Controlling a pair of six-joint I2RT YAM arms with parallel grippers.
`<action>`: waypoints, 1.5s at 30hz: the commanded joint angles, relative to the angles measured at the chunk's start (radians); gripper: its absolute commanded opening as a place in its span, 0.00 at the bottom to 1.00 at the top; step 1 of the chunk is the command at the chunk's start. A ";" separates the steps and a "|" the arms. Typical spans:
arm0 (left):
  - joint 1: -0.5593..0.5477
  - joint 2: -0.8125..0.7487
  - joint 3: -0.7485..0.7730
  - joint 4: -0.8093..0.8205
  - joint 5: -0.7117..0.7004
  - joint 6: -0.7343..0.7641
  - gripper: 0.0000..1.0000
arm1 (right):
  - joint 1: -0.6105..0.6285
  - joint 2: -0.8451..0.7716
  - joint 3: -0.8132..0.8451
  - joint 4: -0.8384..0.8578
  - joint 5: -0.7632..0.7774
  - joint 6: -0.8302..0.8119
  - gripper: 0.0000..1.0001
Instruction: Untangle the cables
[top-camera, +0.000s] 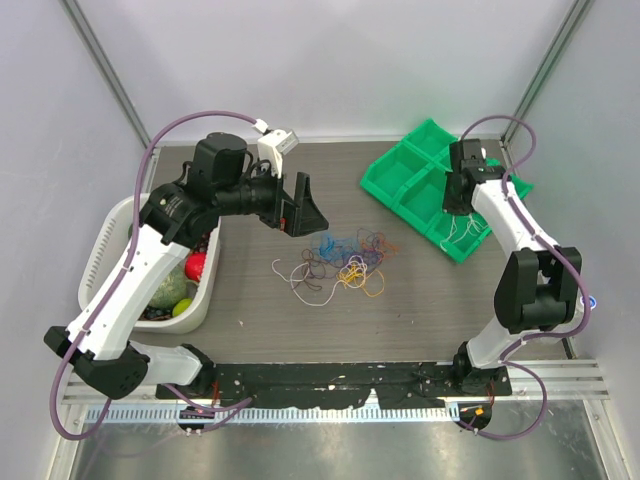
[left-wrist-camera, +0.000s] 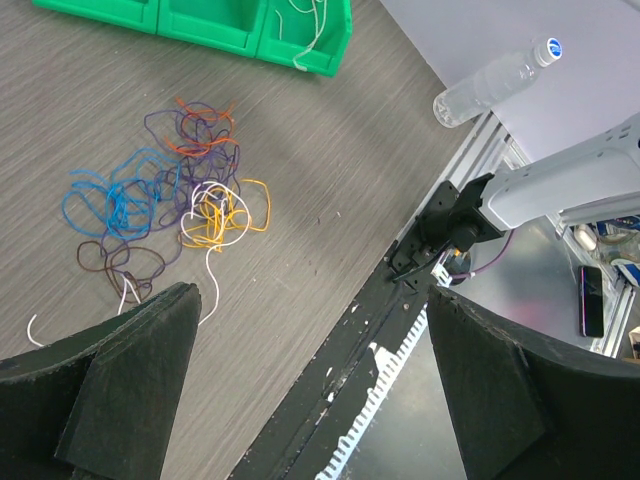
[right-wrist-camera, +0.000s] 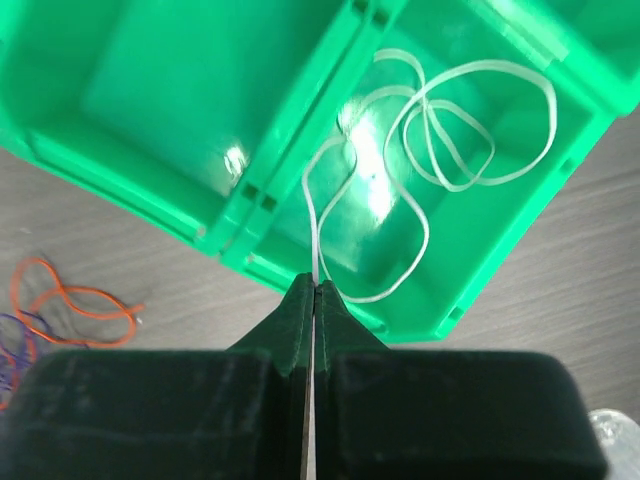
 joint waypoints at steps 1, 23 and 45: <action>-0.002 -0.007 0.003 0.024 0.006 0.001 1.00 | -0.011 0.011 0.102 -0.025 0.036 0.023 0.01; -0.001 -0.024 -0.071 0.016 -0.053 0.012 1.00 | -0.088 0.071 -0.068 0.203 0.054 0.048 0.10; 0.027 0.208 -0.391 0.157 -0.217 -0.109 0.63 | 0.351 -0.156 -0.304 0.391 -0.719 0.175 0.44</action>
